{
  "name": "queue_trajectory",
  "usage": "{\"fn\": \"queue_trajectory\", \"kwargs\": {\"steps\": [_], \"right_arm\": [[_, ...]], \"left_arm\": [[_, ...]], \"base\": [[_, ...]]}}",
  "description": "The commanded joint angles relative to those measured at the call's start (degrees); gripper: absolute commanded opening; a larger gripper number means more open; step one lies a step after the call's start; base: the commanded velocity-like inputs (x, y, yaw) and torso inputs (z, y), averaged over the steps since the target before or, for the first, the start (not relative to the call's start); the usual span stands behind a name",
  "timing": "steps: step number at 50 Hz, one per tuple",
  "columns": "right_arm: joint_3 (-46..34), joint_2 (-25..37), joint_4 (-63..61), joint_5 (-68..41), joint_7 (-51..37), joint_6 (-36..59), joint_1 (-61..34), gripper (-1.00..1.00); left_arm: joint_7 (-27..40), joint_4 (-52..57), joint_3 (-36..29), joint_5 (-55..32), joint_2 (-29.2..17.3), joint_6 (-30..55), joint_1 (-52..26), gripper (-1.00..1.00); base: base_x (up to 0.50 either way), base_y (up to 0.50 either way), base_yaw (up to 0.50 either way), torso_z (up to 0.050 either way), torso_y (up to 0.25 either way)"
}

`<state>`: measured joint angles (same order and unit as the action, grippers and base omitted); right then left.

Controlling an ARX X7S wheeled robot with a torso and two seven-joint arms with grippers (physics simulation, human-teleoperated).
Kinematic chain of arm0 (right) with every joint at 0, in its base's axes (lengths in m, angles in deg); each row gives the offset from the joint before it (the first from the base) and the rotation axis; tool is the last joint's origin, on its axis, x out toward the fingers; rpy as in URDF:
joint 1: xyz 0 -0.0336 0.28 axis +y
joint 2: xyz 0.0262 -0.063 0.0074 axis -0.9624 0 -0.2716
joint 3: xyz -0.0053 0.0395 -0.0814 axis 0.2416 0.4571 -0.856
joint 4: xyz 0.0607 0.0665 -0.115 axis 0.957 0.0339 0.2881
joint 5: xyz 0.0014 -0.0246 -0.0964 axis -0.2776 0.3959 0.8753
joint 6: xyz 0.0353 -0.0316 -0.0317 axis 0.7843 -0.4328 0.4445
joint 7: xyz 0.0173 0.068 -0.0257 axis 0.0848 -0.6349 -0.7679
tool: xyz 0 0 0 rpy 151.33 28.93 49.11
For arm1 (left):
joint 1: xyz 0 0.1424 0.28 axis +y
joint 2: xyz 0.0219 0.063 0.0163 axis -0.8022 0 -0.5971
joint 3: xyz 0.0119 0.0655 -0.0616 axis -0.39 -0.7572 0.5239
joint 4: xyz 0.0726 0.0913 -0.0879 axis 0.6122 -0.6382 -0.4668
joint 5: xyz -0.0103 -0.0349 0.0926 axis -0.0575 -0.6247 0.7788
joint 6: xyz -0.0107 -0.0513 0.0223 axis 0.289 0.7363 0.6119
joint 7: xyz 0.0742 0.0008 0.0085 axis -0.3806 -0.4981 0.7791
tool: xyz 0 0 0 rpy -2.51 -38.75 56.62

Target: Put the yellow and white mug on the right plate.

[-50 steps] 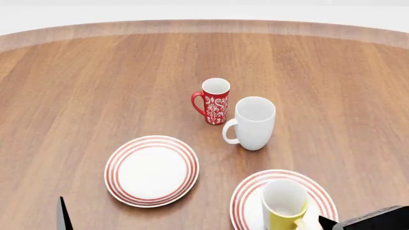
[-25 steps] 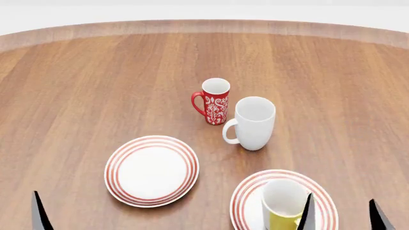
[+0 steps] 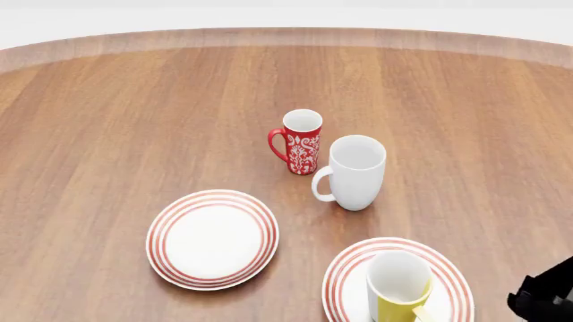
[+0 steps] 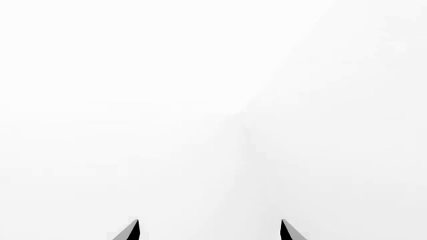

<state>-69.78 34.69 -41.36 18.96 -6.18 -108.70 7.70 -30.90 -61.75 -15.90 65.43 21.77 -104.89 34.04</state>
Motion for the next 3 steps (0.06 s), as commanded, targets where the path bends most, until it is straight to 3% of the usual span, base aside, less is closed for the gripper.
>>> {"fn": "queue_trajectory", "kwargs": {"steps": [1,3], "right_arm": [[5.0,-1.8,-2.0,4.1,-4.5,-4.8,-5.3,1.00],[4.4,-2.2,-1.3,4.3,-4.3,-6.3,-4.9,1.00]], "left_arm": [[3.2,3.7,9.0,2.2,-0.6,2.1,-2.6,1.00],[3.3,4.1,9.4,2.0,-0.6,2.5,-2.7,1.00]], "base": [[0.00,0.00,0.00,0.000,0.000],[0.00,0.00,0.00,0.000,0.000]]}}
